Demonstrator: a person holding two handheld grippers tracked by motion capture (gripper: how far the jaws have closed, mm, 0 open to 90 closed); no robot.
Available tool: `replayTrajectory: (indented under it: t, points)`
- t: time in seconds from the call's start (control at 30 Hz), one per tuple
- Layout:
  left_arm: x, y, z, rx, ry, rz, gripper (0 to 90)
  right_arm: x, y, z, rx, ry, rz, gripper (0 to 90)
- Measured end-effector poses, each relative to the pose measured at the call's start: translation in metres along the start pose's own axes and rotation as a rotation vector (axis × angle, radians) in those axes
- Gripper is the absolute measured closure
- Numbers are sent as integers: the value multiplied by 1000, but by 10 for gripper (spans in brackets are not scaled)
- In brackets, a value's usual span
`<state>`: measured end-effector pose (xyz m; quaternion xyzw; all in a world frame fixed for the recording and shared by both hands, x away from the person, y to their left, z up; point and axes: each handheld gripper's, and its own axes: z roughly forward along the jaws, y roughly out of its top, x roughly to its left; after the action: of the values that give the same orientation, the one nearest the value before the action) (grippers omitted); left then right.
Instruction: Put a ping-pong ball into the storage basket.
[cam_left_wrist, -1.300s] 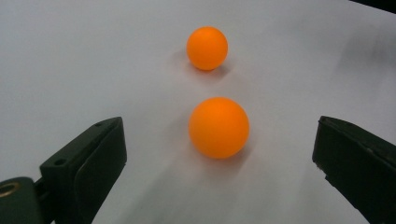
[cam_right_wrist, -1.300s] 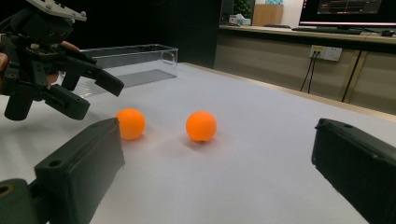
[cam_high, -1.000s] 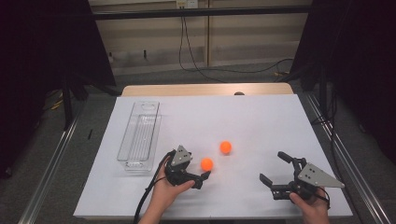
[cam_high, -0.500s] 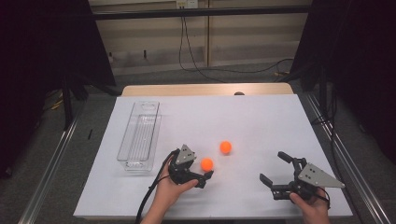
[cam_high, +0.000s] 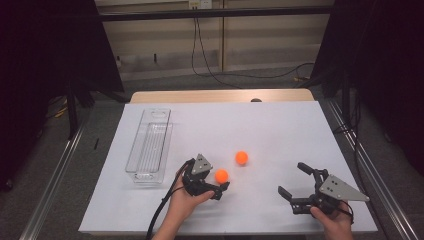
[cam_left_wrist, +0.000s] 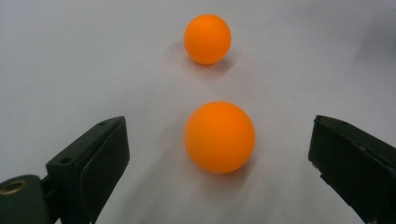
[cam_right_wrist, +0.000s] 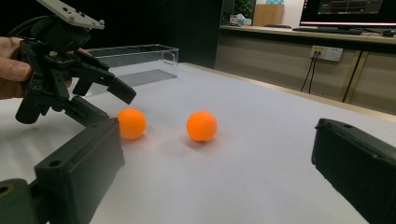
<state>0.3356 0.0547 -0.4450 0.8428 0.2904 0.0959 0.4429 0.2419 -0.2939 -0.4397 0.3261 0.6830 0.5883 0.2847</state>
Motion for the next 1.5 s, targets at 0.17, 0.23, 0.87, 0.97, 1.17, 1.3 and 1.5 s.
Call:
replayTrajectory:
  t: [0.17,0.23,0.87,0.97,1.17,1.3,1.5]
  points:
    - [0,0,0,-4,-2,-2,54,0,0,0,1,2,-1,16]
    - [0,1,0,-5,-1,0,58,0,0,0,0,1,-1,16]
    - [0,4,5,16,-17,-3,79,0,0,0,1,3,-2,17]
    - [0,4,5,20,-17,-7,89,0,0,0,1,3,-1,17]
    - [-1,4,8,44,-32,-16,132,0,0,-1,1,3,-1,17]
    - [0,4,9,53,-39,-30,161,0,0,-1,1,3,-2,17]
    - [0,4,10,75,-45,-28,206,0,0,-1,1,4,-3,18]
